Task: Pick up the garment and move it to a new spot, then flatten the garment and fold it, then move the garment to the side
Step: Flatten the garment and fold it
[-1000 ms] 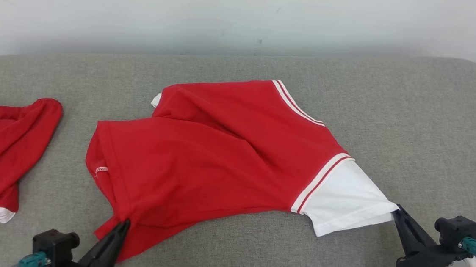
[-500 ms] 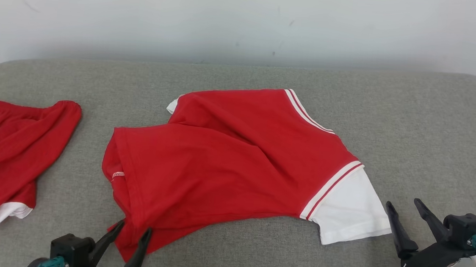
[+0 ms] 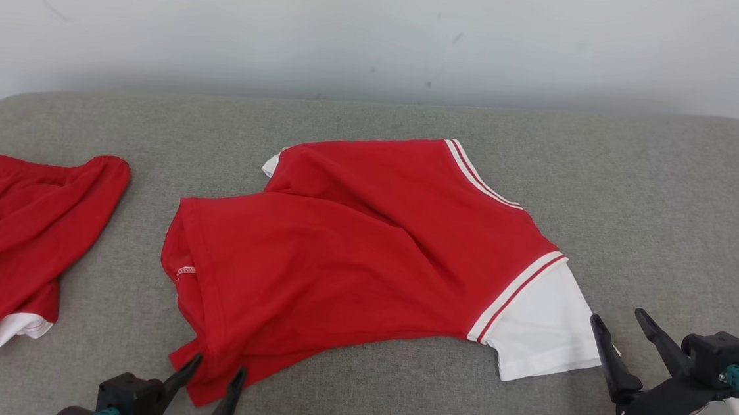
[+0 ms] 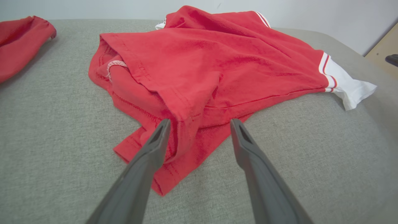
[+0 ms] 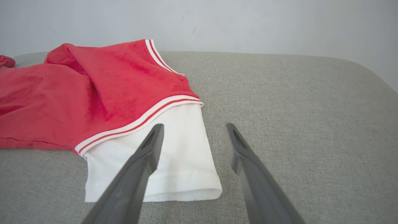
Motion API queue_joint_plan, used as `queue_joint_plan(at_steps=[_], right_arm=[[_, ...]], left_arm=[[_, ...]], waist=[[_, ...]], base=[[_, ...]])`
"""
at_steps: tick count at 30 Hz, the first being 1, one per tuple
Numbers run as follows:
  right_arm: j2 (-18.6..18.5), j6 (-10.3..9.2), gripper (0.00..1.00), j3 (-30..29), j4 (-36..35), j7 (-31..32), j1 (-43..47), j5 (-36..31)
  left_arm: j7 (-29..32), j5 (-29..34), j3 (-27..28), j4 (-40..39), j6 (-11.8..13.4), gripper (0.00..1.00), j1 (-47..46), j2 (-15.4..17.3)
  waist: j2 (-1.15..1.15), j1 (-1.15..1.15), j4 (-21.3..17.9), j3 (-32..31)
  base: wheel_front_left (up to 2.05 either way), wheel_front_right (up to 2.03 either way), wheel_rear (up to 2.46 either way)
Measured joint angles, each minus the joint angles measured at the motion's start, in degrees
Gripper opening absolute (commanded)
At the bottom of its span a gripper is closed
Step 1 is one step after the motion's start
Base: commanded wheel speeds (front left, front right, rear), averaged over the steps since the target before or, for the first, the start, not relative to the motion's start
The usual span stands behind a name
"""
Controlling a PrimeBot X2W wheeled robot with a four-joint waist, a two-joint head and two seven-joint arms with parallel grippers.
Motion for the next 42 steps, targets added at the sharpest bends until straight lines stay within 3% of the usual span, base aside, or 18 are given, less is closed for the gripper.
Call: queue_joint_plan(at_steps=[20,21,23,24,25,37,42], right_arm=[[-0.09,-0.96,1.0,-0.34,-1.05,0.48,0.08,0.08],[-0.09,-0.96,1.0,-0.33,-1.05,0.49,0.08,0.08],[-0.07,-0.96,1.0,-0.29,-1.09,0.73,0.07,0.08],[-0.05,-0.96,1.0,-0.23,-1.13,0.93,0.06,0.08],[-0.02,-0.97,1.0,-0.14,-1.18,0.98,0.04,0.08],[-0.81,-1.52,1.0,-0.41,0.19,3.04,0.53,0.7],[-0.74,-1.52,1.0,-0.26,0.74,5.1,0.66,1.54]], left_arm=[[1.57,0.64,0.1,0.98,1.2,1.0,-0.02,-0.21],[1.71,0.62,0.14,1.2,1.2,0.91,-0.09,-0.31],[1.74,0.62,0.16,1.83,1.19,0.42,-0.32,-0.36],[1.86,0.62,0.13,2.31,1.19,0.12,-0.48,-0.34],[1.97,0.62,0.16,2.59,1.19,0.0,-0.55,-0.34],[3.88,0.81,-1.88,1.52,1.19,0.0,0.86,-0.34],[6.01,0.3,-2.61,1.48,1.2,0.0,3.82,1.41]], waist=[[0.0,0.0,-0.4,0.71],[0.0,0.0,-0.37,0.72],[0.0,0.0,-0.36,0.73],[0.0,0.0,-0.36,0.73],[0.0,0.0,-0.38,0.73],[0.0,0.0,0.01,0.43],[0.0,0.0,0.68,0.16]], base=[[0.0,0.0,0.0],[0.0,0.0,0.0],[0.0,0.0,0.0],[0.0,0.0,0.0],[0.0,0.0,0.0],[0.0,0.0,0.0],[0.0,0.0,0.0]])
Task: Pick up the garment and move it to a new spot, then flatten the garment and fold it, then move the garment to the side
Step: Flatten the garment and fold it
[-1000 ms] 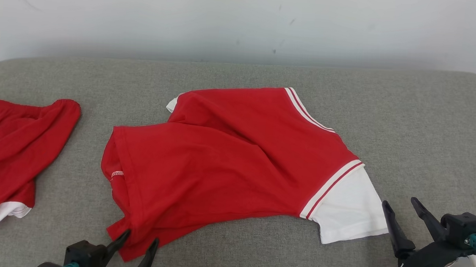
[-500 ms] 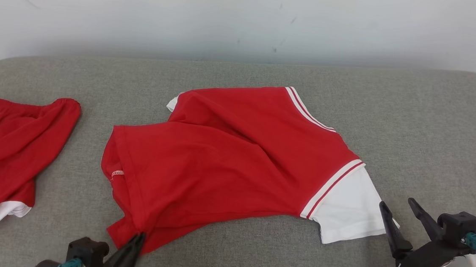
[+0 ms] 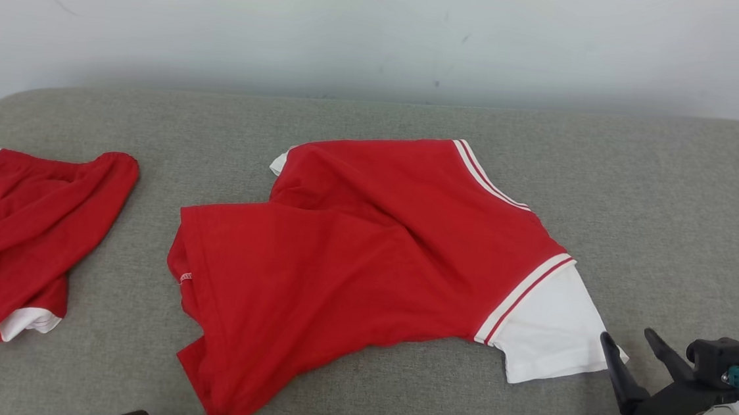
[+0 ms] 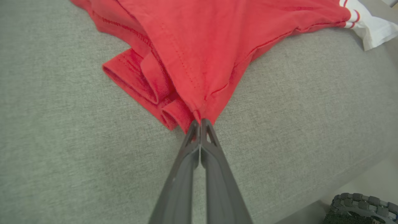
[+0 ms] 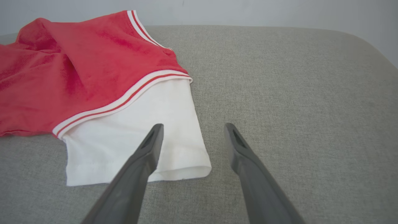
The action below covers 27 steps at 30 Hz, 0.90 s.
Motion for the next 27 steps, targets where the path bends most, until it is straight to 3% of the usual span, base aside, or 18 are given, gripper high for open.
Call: queue_joint_plan(at_steps=[7,14,27], right_arm=[[0.18,-0.12,1.0,1.23,1.75,4.36,1.83,0.73],[0.03,-1.47,1.0,2.05,3.33,6.55,0.92,-0.15],[-0.71,-0.15,1.0,0.62,-0.9,8.31,0.8,2.67]], left_arm=[[0.24,-1.24,2.52,-0.3,0.49,0.0,0.34,0.66],[0.76,-1.45,2.48,-1.14,0.48,0.0,0.93,0.3],[0.66,-3.6,3.2,-1.12,0.51,0.0,2.46,0.02]], waist=[[0.0,0.0,1.24,-0.48],[0.0,0.0,1.98,-0.71],[0.0,0.0,2.18,-1.21]], base=[[0.0,0.0,0.0],[0.0,0.0,0.0],[0.0,0.0,0.0]])
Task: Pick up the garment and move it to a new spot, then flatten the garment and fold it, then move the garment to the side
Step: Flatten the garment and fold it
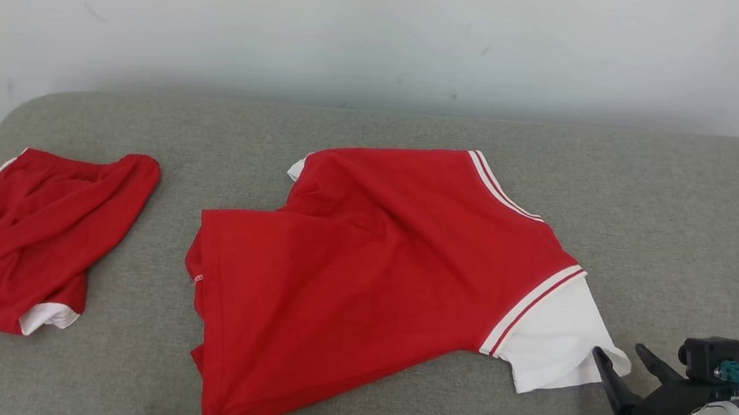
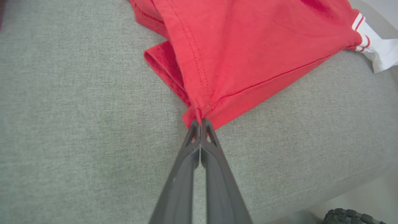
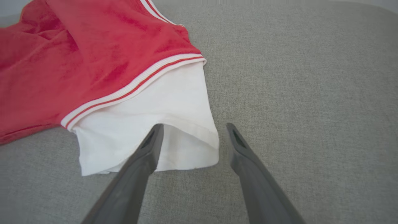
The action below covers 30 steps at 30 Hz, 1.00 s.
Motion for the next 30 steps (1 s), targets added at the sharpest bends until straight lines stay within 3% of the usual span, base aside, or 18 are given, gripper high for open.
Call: queue_joint_plan(at_steps=[7,11,20,22,24,25,30], right_arm=[[-0.11,-0.52,1.0,-0.42,-1.23,1.22,-0.07,0.33],[-0.16,-1.78,1.0,0.49,1.25,3.07,-0.83,-0.76],[1.56,-2.37,1.0,2.63,5.55,6.57,-3.87,-1.14],[1.45,-2.4,0.61,2.66,6.05,6.97,-3.87,-1.18],[1.32,-2.76,0.09,2.83,6.22,7.28,-4.06,-1.37],[1.23,-2.81,0.0,2.99,6.45,7.61,-4.39,-1.7],[0.97,-2.82,0.0,3.11,6.84,7.97,-5.03,-2.2]], left_arm=[[0.01,0.0,-0.03,0.01,0.0,0.0,-0.06,-0.11],[0.1,0.01,-0.34,0.01,-0.05,0.0,-0.44,-0.2],[0.11,0.03,-0.46,0.03,-0.52,0.0,-0.68,-0.24],[0.1,0.02,-0.43,0.07,-0.52,0.0,-0.68,-0.26],[0.09,0.02,-0.36,0.1,-0.52,0.0,-0.66,-0.29],[0.04,-0.01,-0.21,0.15,-0.51,0.0,-0.62,-0.27],[-0.38,-0.51,0.34,0.33,-0.49,0.0,-0.53,-0.2]], waist=[[0.0,0.0,-0.48,0.06],[0.0,0.0,-0.08,0.27],[0.0,0.0,1.42,1.08],[0.0,0.0,1.51,1.16],[0.0,0.0,1.49,1.19],[0.0,0.0,1.43,1.22],[0.0,0.0,0.6,1.43]], base=[[0.0,0.0,0.0],[0.0,0.0,0.0],[0.0,0.0,0.0],[0.0,0.0,0.0],[0.0,0.0,0.0],[0.0,0.0,0.0],[0.0,0.0,0.0]])
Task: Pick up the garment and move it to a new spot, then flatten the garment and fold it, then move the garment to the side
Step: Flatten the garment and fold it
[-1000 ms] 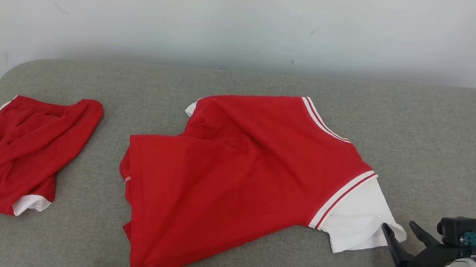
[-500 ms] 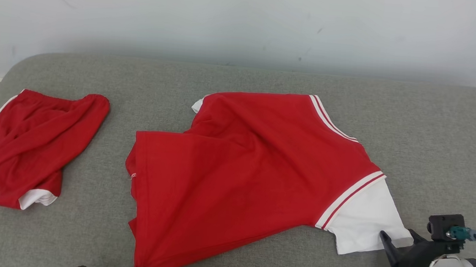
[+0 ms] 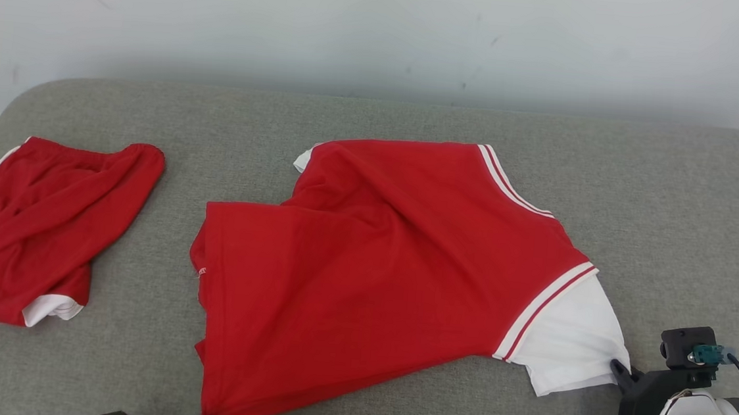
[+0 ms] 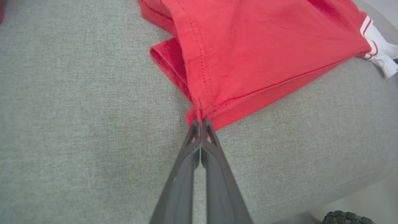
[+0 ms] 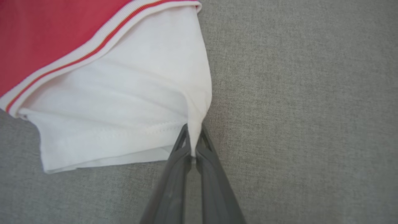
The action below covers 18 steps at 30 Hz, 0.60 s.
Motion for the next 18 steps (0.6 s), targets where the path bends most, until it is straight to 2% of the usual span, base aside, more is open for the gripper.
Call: queue_joint_plan(at_steps=[3,6,12,18], right_arm=[[-0.05,-0.05,0.0,-0.32,-0.12,-0.27,0.04,0.0],[-0.26,-0.08,0.0,-0.75,-0.31,-0.37,0.19,0.07],[-1.21,-0.76,0.0,-2.01,0.14,-1.49,0.65,0.19],[-0.92,-0.8,0.0,-1.68,0.58,-2.11,1.38,0.7]], left_arm=[[-0.02,-0.52,0.32,0.25,-0.04,0.0,0.02,0.18],[1.9,-2.19,-0.77,0.29,-1.81,0.0,0.24,0.26],[3.26,-2.58,-2.57,-2.36,-3.61,0.0,1.28,0.45],[2.72,-2.76,-0.7,-3.8,-3.54,0.0,0.96,0.81]], waist=[[0.0,0.0,-0.43,0.2],[0.0,0.0,-0.58,0.52],[0.0,0.0,-0.38,0.6],[0.0,0.0,0.51,-0.14]], base=[[0.0,0.0,0.0],[0.0,0.0,0.0],[0.0,0.0,0.0],[0.0,0.0,0.0]])
